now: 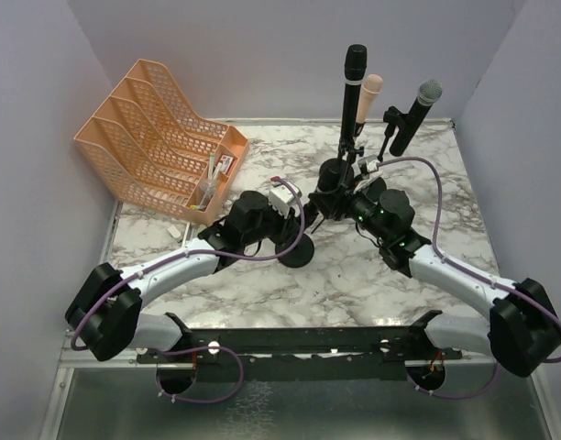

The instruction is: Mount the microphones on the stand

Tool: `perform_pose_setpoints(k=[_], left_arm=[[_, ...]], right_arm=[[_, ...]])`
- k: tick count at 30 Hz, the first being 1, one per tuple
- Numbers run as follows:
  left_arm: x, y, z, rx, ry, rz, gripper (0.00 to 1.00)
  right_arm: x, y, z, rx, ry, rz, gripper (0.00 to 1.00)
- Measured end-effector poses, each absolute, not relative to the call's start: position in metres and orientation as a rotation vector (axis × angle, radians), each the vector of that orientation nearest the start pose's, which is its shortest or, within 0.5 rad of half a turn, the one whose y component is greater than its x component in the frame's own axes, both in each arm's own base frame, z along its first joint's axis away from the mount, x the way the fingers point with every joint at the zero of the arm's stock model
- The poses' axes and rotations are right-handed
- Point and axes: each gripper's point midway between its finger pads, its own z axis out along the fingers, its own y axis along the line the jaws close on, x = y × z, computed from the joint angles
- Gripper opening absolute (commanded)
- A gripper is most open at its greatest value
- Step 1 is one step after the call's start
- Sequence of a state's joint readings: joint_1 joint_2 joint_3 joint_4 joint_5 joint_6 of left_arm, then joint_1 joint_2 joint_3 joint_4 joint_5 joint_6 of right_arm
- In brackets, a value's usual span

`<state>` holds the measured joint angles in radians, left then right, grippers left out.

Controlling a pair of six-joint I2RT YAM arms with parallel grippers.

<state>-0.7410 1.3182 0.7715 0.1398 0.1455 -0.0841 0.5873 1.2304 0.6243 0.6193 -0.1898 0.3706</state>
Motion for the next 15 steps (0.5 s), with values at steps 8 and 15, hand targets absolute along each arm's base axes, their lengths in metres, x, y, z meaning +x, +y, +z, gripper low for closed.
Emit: perform_pose_setpoints(k=[8, 15], left_arm=[[0.288, -0.291, 0.159, 0.675, 1.887, -0.634, 0.00], [0.303, -0.277, 0.159, 0.582, 1.899, -0.530, 0.00]], right_arm=[[0.300, 0.262, 0.275, -0.292, 1.685, 0.875, 0.72], [0.295, 0.249, 0.338, -0.265, 1.583, 0.851, 0.74]])
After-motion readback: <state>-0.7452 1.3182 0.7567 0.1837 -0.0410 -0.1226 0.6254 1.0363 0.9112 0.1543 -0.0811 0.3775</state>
